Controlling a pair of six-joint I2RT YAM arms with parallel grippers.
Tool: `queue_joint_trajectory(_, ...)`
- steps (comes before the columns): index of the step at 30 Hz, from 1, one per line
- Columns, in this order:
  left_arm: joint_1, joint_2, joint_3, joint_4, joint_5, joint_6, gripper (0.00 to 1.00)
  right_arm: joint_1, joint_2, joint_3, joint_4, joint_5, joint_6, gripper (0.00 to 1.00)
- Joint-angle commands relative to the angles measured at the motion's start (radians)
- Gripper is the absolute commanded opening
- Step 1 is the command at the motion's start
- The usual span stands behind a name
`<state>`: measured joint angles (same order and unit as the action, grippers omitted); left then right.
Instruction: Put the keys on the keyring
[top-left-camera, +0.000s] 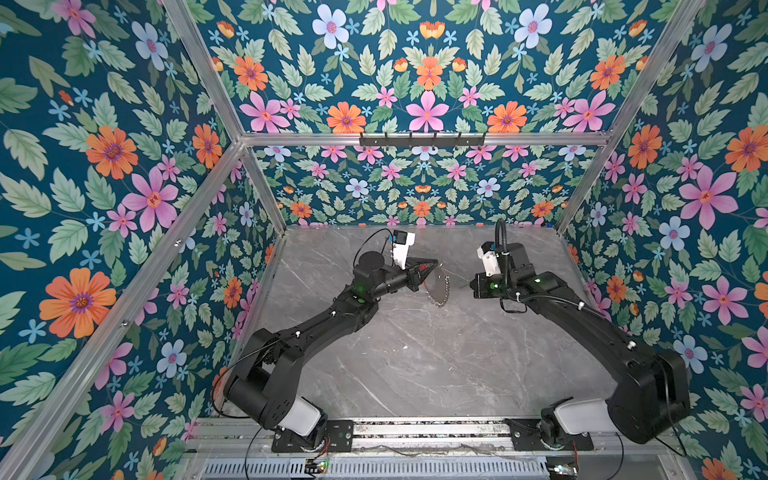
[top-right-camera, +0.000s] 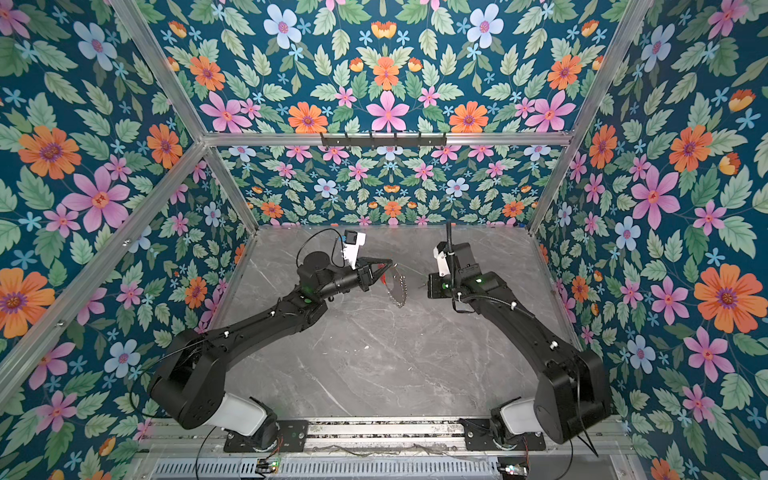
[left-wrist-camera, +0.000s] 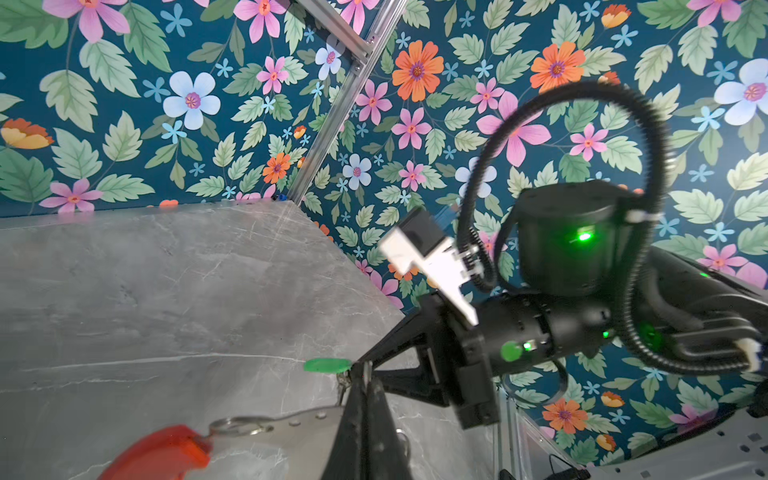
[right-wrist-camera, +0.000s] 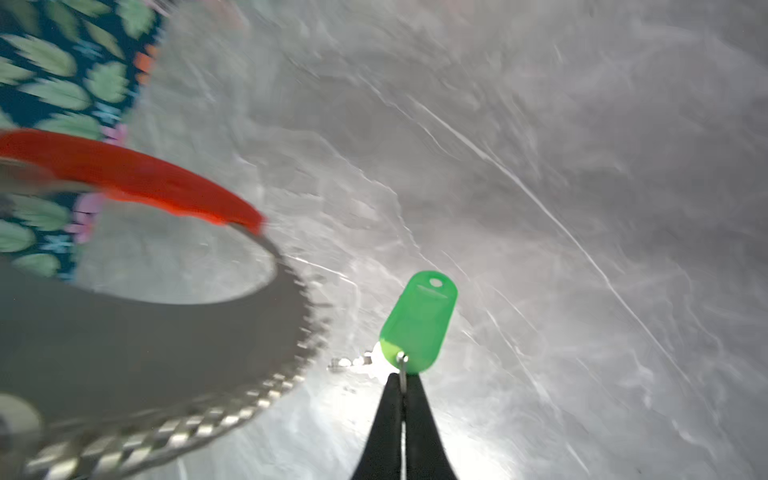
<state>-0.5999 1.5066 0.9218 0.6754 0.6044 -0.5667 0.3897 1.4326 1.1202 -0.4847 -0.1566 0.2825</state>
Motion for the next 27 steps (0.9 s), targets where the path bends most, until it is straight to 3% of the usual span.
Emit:
queue_joint_trajectory(1, 0.000, -0.003, -0.004, 0.010, -0.006, 0.029, 0.00, 0.003, 0.079, 0.002, -0.106, 0.091, 0.025, 0.00)
queue_joint_trajectory(14, 0.000, -0.014, -0.016, 0.002, -0.004, 0.040, 0.00, 0.002, 0.431, 0.146, -0.205, 0.143, 0.046, 0.00)
queue_joint_trajectory(20, 0.000, -0.041, -0.035, -0.008, -0.015, 0.049, 0.00, 0.003, 0.500, 0.214, -0.203, 0.150, 0.044, 0.00)
queue_joint_trajectory(27, 0.000, -0.046, -0.037, -0.013, -0.018, 0.056, 0.00, 0.003, 0.487, 0.249, -0.212, 0.134, 0.044, 0.18)
